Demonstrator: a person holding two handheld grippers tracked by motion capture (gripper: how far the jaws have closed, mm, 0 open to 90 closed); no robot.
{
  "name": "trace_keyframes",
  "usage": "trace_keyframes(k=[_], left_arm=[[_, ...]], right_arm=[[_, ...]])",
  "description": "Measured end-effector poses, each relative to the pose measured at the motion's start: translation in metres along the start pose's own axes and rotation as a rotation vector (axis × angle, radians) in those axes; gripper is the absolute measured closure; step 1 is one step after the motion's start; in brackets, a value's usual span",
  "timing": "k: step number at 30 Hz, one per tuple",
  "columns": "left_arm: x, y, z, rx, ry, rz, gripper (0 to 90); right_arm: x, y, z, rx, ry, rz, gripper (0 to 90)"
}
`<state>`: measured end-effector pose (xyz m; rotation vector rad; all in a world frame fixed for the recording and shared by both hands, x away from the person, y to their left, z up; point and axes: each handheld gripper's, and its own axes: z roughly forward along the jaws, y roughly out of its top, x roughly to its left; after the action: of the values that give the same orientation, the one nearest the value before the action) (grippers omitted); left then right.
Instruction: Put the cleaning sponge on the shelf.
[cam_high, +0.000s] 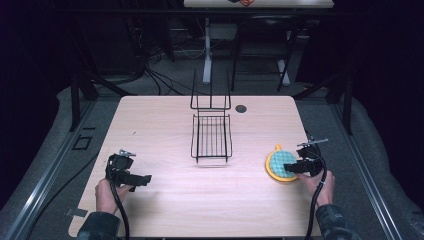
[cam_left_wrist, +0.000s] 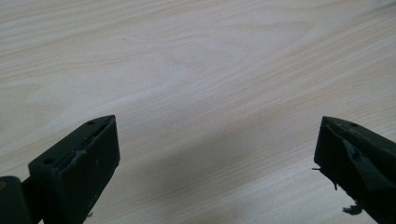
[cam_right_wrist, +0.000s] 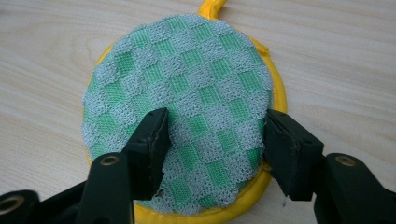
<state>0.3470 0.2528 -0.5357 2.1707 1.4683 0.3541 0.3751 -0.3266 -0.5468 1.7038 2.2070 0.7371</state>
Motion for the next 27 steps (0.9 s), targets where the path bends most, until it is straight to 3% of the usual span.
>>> trace_keyframes(k=[5, 9, 16, 18, 27], left_arm=[[-0.0018, 0.0002, 0.0011, 0.010, 0.005, 0.019, 0.7], [-0.0016, 0.0007, 0.0027, 0.023, 0.002, 0.018, 1.5], [-0.0028, 0.0009, 0.0037, 0.033, 0.002, 0.026, 2.2], [-0.0021, 0.0010, 0.0037, 0.034, 0.003, 0.026, 2.8], [-0.0009, 0.0012, 0.0021, 0.020, 0.007, 0.023, 2.8]], right_arm=[[0.0014, -0.0023, -0.0001, -0.017, -0.009, 0.007, 50.9], [-0.0007, -0.0042, 0.0006, -0.033, 0.011, 0.033, 60.1], [0.0009, -0.0050, 0.0000, -0.040, -0.011, 0.049, 71.4], [0.0042, -0.0067, -0.0012, -0.077, -0.037, 0.040, 81.9], [0.0057, -0.0082, -0.0038, -0.133, -0.040, 0.071, 87.2]])
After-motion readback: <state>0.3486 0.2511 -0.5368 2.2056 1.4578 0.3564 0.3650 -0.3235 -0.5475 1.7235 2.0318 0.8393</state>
